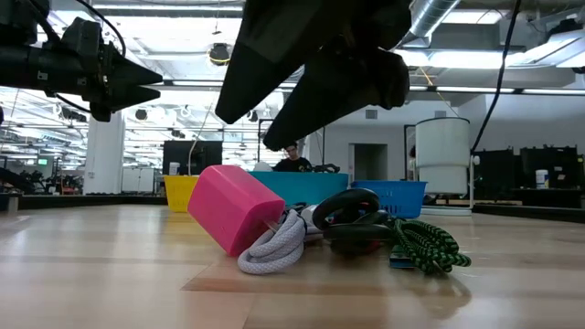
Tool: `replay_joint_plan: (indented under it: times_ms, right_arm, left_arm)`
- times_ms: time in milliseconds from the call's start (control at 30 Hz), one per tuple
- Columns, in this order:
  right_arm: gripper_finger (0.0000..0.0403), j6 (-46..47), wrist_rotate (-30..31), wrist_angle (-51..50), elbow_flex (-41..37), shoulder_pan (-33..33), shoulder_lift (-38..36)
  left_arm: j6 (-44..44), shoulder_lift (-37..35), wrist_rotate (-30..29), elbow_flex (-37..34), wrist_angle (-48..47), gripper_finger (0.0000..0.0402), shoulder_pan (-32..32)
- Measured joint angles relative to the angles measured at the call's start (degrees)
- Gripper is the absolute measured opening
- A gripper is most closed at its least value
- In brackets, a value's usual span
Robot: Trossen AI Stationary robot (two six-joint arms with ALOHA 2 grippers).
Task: Pick and place items into bin
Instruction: Put the pink charger adapter into the blue bin
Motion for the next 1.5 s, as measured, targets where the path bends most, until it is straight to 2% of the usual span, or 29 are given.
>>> replay_joint_plan:
  times_ms: [567, 1333, 1500]
  right_arm:
    - [0.0235, -1.1, -1.1, 3.2, 0.0, -0.1, 1.9]
    - [0.0235, -1.9, -2.1, 2.6, 0.0, -1.3, 1.9]
    - [0.0235, -1.9, -3.2, 3.0, -0.3, -1.6, 4.0]
  left_arm:
    - [0.0, 0.0, 0.0, 0.0, 0.0, 0.0212, 0.0]
    - [0.0, 0.0, 0.0, 0.0, 0.0, 0.0212, 0.0]
    - [0.0, 0.0, 0.0, 0.0, 0.0, 0.0212, 0.0]
